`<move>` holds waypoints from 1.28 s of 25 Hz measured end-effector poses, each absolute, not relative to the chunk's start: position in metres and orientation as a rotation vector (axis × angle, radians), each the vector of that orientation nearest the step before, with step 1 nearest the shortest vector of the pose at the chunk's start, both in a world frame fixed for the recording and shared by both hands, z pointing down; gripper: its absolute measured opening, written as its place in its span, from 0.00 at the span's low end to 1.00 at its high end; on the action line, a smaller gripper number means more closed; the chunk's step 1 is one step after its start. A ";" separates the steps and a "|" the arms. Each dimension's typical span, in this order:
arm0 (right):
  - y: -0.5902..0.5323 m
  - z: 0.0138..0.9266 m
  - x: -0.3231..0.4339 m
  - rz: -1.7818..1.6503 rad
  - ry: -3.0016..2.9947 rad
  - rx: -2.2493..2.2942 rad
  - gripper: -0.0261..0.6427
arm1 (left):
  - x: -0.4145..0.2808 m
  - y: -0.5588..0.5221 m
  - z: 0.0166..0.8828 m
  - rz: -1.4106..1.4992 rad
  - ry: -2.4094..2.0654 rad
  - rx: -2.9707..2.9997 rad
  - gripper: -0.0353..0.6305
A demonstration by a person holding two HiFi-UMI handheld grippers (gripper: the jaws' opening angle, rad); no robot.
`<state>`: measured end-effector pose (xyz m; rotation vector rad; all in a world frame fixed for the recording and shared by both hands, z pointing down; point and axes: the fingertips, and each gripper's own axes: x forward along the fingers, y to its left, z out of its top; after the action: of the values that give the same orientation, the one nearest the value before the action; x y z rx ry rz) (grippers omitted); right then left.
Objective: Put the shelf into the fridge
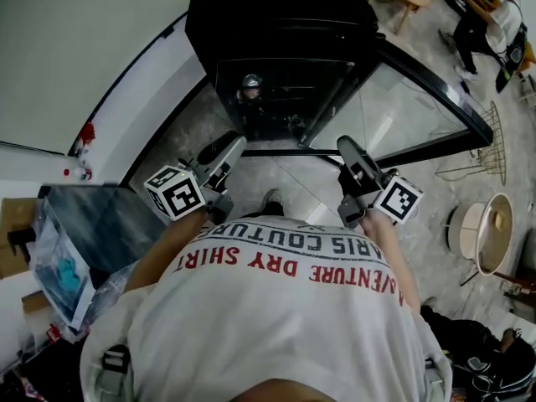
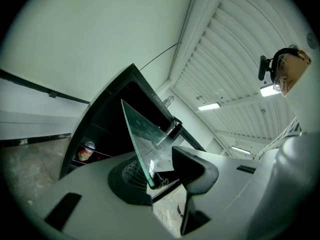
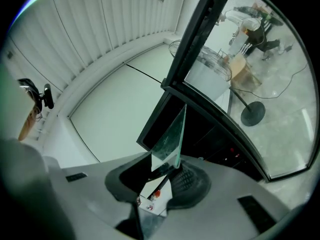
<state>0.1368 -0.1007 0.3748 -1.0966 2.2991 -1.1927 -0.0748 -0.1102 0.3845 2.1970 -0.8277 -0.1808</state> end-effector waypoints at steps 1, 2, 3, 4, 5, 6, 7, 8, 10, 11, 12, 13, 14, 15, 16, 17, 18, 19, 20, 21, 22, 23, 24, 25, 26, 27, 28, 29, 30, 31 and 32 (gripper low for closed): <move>-0.102 0.375 0.137 -1.193 2.299 -1.096 0.17 | -0.075 -0.111 0.385 -0.181 -0.829 2.198 0.27; -0.102 0.376 0.137 -1.193 2.300 -1.097 0.17 | -0.074 -0.111 0.384 -0.181 -0.830 2.201 0.27; -0.101 0.376 0.137 -1.192 2.303 -1.097 0.17 | -0.074 -0.111 0.384 -0.181 -0.831 2.204 0.27; -0.102 0.376 0.137 -1.190 2.306 -1.096 0.17 | -0.074 -0.111 0.384 -0.181 -0.831 2.206 0.27; -0.102 0.377 0.137 -1.189 2.311 -1.095 0.17 | -0.075 -0.112 0.385 -0.180 -0.831 2.207 0.27; -0.104 0.377 0.136 -1.189 2.315 -1.094 0.17 | -0.075 -0.113 0.385 -0.179 -0.831 2.207 0.27; -0.105 0.378 0.136 -1.190 2.317 -1.095 0.17 | -0.075 -0.114 0.386 -0.178 -0.831 2.208 0.27; -0.107 0.379 0.136 -1.193 2.318 -1.096 0.18 | -0.075 -0.116 0.386 -0.177 -0.831 2.207 0.27; -0.112 0.381 0.137 -1.200 2.316 -1.097 0.18 | -0.075 -0.121 0.389 -0.176 -0.832 2.203 0.27; -0.114 0.383 0.137 -1.203 2.316 -1.096 0.18 | -0.075 -0.123 0.390 -0.175 -0.834 2.201 0.27; -0.115 0.384 0.137 -1.205 2.316 -1.095 0.18 | -0.075 -0.124 0.391 -0.174 -0.835 2.199 0.27; -0.116 0.385 0.137 -1.205 2.317 -1.093 0.18 | -0.075 -0.124 0.392 -0.174 -0.836 2.198 0.27; -0.116 0.385 0.137 -1.205 2.318 -1.093 0.18 | -0.075 -0.124 0.393 -0.173 -0.837 2.197 0.27; -0.116 0.386 0.137 -1.206 2.317 -1.092 0.18 | -0.075 -0.123 0.394 -0.173 -0.839 2.195 0.27; -0.116 0.387 0.137 -1.209 2.317 -1.093 0.18 | -0.075 -0.124 0.395 -0.173 -0.841 2.193 0.27; -0.118 0.389 0.138 -1.211 2.316 -1.094 0.18 | -0.074 -0.125 0.395 -0.173 -0.843 2.190 0.27; -0.120 0.390 0.138 -1.214 2.314 -1.095 0.18 | -0.074 -0.127 0.396 -0.173 -0.845 2.186 0.27; -0.122 0.391 0.138 -1.218 2.312 -1.097 0.18 | -0.074 -0.129 0.397 -0.172 -0.848 2.182 0.27; -0.125 0.392 0.138 -1.221 2.310 -1.099 0.18 | -0.074 -0.131 0.398 -0.170 -0.850 2.178 0.27; -0.129 0.395 0.138 -1.225 2.309 -1.101 0.18 | -0.075 -0.135 0.401 -0.168 -0.854 2.174 0.27; -0.135 0.398 0.137 -1.230 2.308 -1.102 0.18 | -0.075 -0.140 0.404 -0.166 -0.858 2.170 0.27; -0.141 0.403 0.137 -1.236 2.307 -1.103 0.18 | -0.076 -0.146 0.408 -0.163 -0.861 2.167 0.27; -0.146 0.406 0.137 -1.241 2.308 -1.103 0.18 | -0.076 -0.151 0.412 -0.161 -0.863 2.165 0.27; -0.151 0.409 0.137 -1.244 2.309 -1.103 0.18 | -0.076 -0.156 0.414 -0.158 -0.864 2.163 0.27; -0.154 0.412 0.137 -1.247 2.310 -1.104 0.18 | -0.075 -0.159 0.417 -0.156 -0.865 2.161 0.27; -0.157 0.414 0.138 -1.251 2.311 -1.104 0.18 | -0.075 -0.161 0.419 -0.155 -0.865 2.159 0.27; -0.159 0.416 0.138 -1.255 2.310 -1.105 0.18 | -0.074 -0.163 0.420 -0.154 -0.865 2.157 0.27; -0.160 0.418 0.138 -1.259 2.309 -1.106 0.18 | -0.074 -0.164 0.422 -0.153 -0.866 2.153 0.27; -0.162 0.419 0.138 -1.261 2.308 -1.107 0.18 | -0.075 -0.166 0.424 -0.153 -0.866 2.150 0.27; -0.164 0.420 0.137 -1.263 2.309 -1.108 0.18 | -0.075 -0.168 0.426 -0.153 -0.867 2.147 0.27; -0.166 0.422 0.137 -1.264 2.310 -1.110 0.18 | -0.075 -0.170 0.427 -0.154 -0.868 2.145 0.27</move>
<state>0.1372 -0.1656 0.4216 -1.1098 2.3105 -1.2643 -0.0750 -0.1699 0.4274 2.1448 -0.8679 -0.1536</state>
